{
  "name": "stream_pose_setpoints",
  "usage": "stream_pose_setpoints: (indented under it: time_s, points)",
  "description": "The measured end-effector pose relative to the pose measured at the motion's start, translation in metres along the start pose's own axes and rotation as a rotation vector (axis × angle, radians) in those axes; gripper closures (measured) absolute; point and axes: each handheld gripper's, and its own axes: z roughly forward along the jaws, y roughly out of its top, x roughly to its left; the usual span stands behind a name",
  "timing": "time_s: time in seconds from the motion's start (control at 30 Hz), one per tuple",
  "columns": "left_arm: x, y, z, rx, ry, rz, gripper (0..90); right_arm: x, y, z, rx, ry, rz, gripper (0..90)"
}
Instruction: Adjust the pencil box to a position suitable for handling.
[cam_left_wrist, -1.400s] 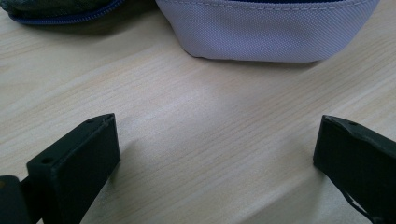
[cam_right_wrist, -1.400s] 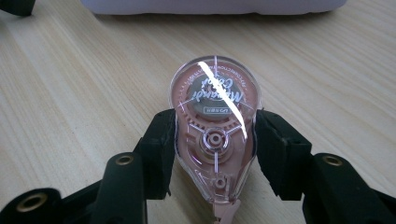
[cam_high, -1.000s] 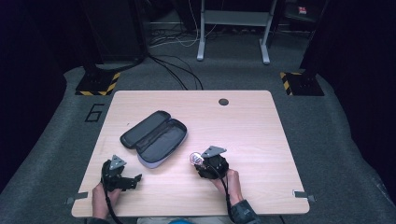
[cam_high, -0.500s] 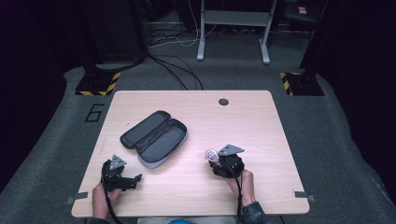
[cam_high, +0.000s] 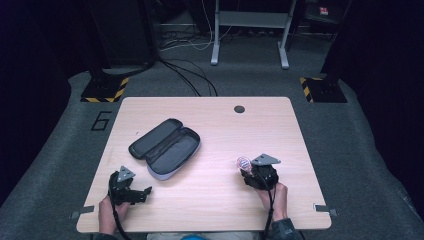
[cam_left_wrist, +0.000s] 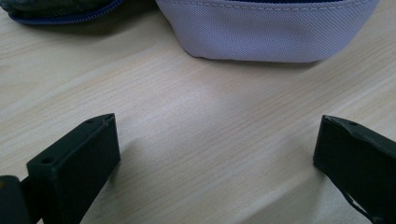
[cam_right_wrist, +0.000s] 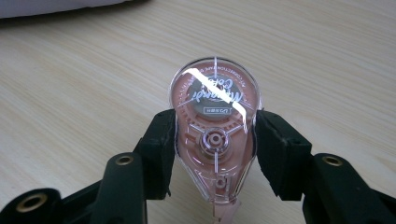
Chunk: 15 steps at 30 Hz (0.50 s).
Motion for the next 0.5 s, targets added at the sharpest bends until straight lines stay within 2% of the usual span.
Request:
stream_pose_setpoints:
  time_s: [0.07,0.13,0.17,0.2,0.3,0.43,0.5]
  points:
    - [0.000,0.000,0.000,0.001,-0.001,0.001,0.2,-0.012,-0.005,-0.004,0.003,-0.029,0.023,49.6]
    - [0.000,0.000,0.000,0.001,-0.001,0.000,0.2,-0.014,-0.006,-0.005,0.004,-0.039,0.036,49.6]
    - [0.000,0.000,0.000,0.002,-0.001,0.000,0.2,-0.024,-0.011,-0.007,0.008,-0.059,0.061,49.6]
    - [0.000,0.000,0.000,0.002,-0.001,0.000,0.2,-0.028,-0.014,-0.008,0.011,-0.066,0.065,49.6]
    - [0.000,0.000,0.000,0.002,-0.001,0.000,0.2,-0.035,-0.017,-0.010,0.014,-0.081,0.084,49.6]
    - [0.000,0.000,0.000,0.002,-0.001,0.000,0.2,-0.054,-0.029,-0.013,0.033,-0.116,0.126,49.6]
    - [0.000,0.000,0.000,0.002,-0.001,0.000,0.2,-0.057,-0.031,-0.012,0.036,-0.123,0.133,49.6]
